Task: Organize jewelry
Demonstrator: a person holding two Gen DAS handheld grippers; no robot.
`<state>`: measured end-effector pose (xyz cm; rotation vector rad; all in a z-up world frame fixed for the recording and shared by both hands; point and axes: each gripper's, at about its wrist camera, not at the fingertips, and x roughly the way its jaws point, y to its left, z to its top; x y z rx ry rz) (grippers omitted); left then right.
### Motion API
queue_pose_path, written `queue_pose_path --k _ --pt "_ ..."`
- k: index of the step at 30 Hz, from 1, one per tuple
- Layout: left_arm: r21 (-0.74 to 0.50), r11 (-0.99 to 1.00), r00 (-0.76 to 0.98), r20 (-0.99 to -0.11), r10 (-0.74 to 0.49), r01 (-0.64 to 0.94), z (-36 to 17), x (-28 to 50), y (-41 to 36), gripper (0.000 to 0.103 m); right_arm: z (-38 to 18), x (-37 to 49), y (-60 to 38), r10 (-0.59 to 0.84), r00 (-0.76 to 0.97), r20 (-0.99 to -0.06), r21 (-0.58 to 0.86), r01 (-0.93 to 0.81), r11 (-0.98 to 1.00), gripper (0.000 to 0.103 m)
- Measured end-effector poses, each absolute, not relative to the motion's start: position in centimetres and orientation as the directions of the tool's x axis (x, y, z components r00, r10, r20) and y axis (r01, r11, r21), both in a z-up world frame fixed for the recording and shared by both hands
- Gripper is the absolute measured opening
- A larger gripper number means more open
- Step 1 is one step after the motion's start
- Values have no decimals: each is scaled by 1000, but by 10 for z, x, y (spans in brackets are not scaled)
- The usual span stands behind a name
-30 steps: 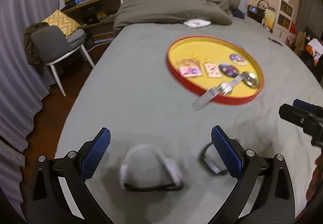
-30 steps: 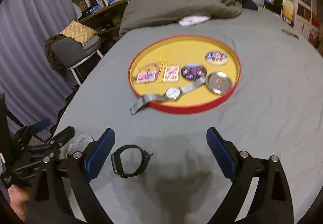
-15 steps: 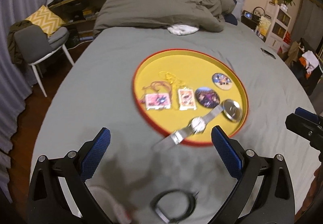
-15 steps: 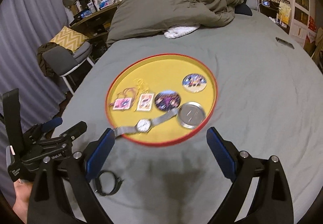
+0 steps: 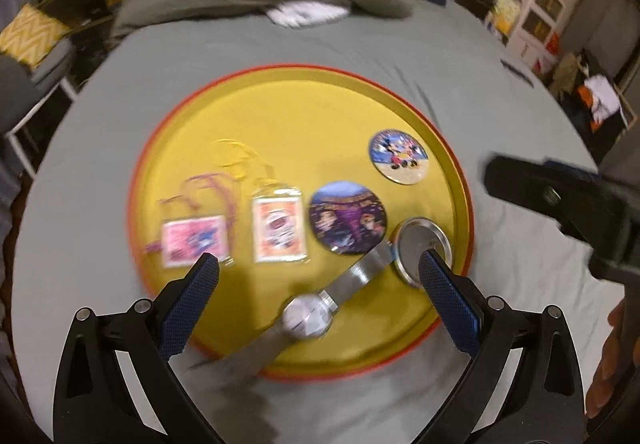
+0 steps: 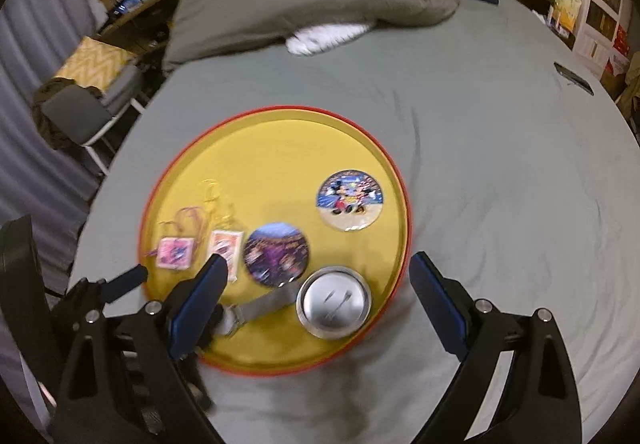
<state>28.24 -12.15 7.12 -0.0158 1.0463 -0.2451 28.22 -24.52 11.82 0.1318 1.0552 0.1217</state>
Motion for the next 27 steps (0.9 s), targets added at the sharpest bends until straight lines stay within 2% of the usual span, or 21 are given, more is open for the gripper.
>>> queue_pose_path --k 4,7,13,18,24,27 --pt "-119 949 433 -868 -242 293 51 303 -148 97 93 315 -249 164 423 -891 166 -32 986 88" --pt "-63 920 422 -875 -238 387 37 315 -163 97 75 335 -251 139 371 -918 131 -47 990 88" --pt "-20 896 412 -883 -224 444 23 340 -161 97 51 357 -255 153 326 -933 143 -53 988 88" --pt "-8 865 391 -890 -235 502 17 351 -160 97 35 367 -248 135 322 -937 111 -90 990 88" --pt "63 805 380 -902 -207 590 7 357 -177 97 19 372 -250 122 323 -938 96 -96 991 88" --pt "45 775 344 -911 -227 630 5 362 -181 97 19 375 -249 137 339 -931 105 -110 988 93"
